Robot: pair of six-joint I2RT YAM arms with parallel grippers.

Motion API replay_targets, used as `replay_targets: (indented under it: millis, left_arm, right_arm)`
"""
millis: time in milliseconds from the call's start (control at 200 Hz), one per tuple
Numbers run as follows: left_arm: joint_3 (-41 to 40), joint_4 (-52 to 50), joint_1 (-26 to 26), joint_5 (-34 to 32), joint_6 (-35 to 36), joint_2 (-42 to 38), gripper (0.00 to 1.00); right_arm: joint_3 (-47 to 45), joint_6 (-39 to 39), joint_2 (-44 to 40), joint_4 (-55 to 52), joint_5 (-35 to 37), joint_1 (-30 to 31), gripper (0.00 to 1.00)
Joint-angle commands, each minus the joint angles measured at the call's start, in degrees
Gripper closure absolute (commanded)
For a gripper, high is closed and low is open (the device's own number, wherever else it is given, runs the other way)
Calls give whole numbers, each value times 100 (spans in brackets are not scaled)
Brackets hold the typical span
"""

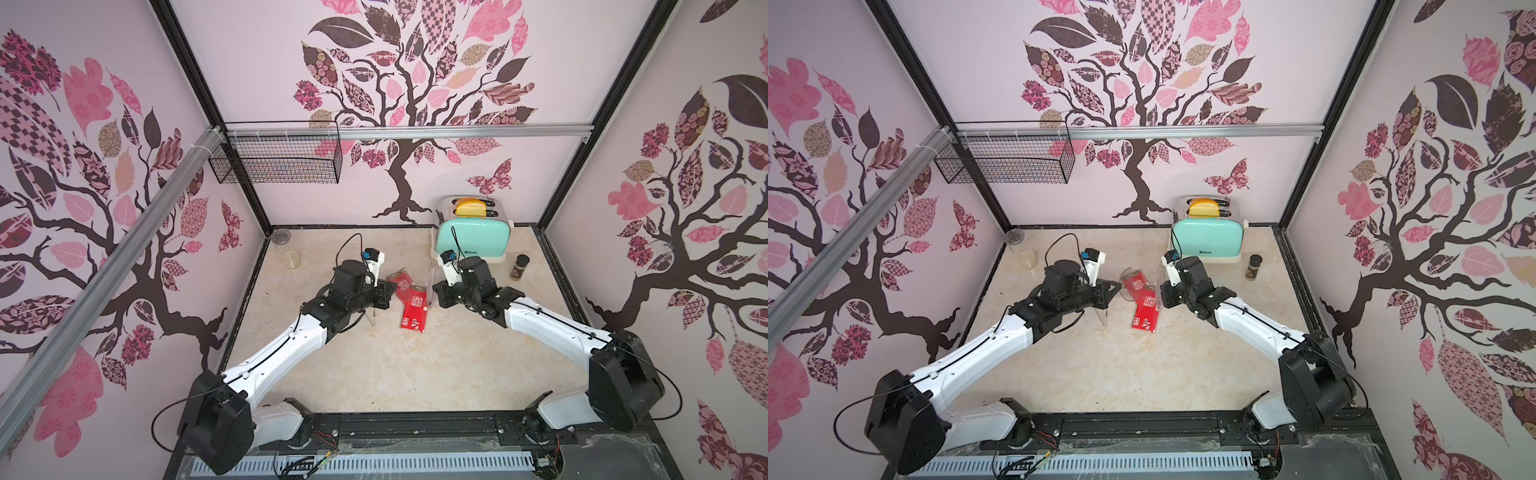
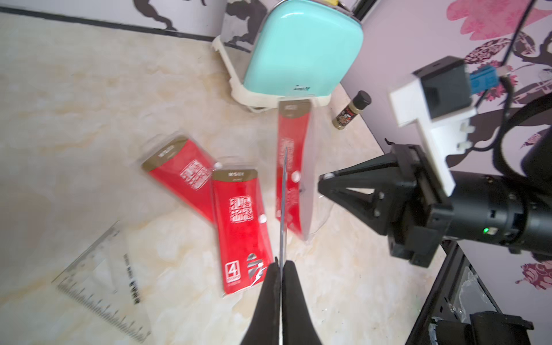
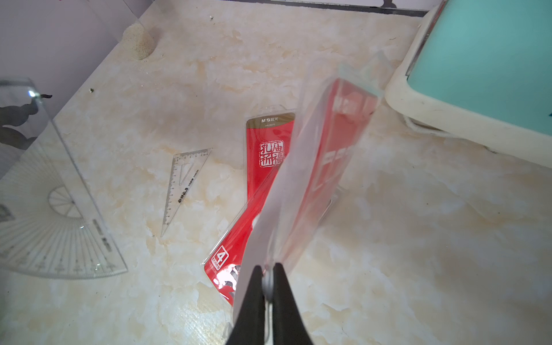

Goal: Open the ruler set and take out the ruler
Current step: Take out the ruler from the ruler set bag, then place the ruler at the center of the board.

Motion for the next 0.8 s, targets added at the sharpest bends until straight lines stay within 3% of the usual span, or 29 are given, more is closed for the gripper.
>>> replay_targets:
  millis: [0, 235, 520, 795]
  left_arm:
    - [-407, -15, 406, 766, -33, -273, 100]
    - [-697, 106, 910, 1601, 162, 213, 100]
    - [-422, 332, 1060, 1677, 365, 1524, 100]
    - [-93, 330, 1221, 1747, 464, 2258, 100]
  right_arm:
    - [300, -137, -42, -222, 101, -37, 100]
    - [463, -234, -156, -511, 175, -53, 100]
    - [452, -276, -331, -673, 216, -50, 100]
    - [382, -274, -394, -661, 206, -49, 100]
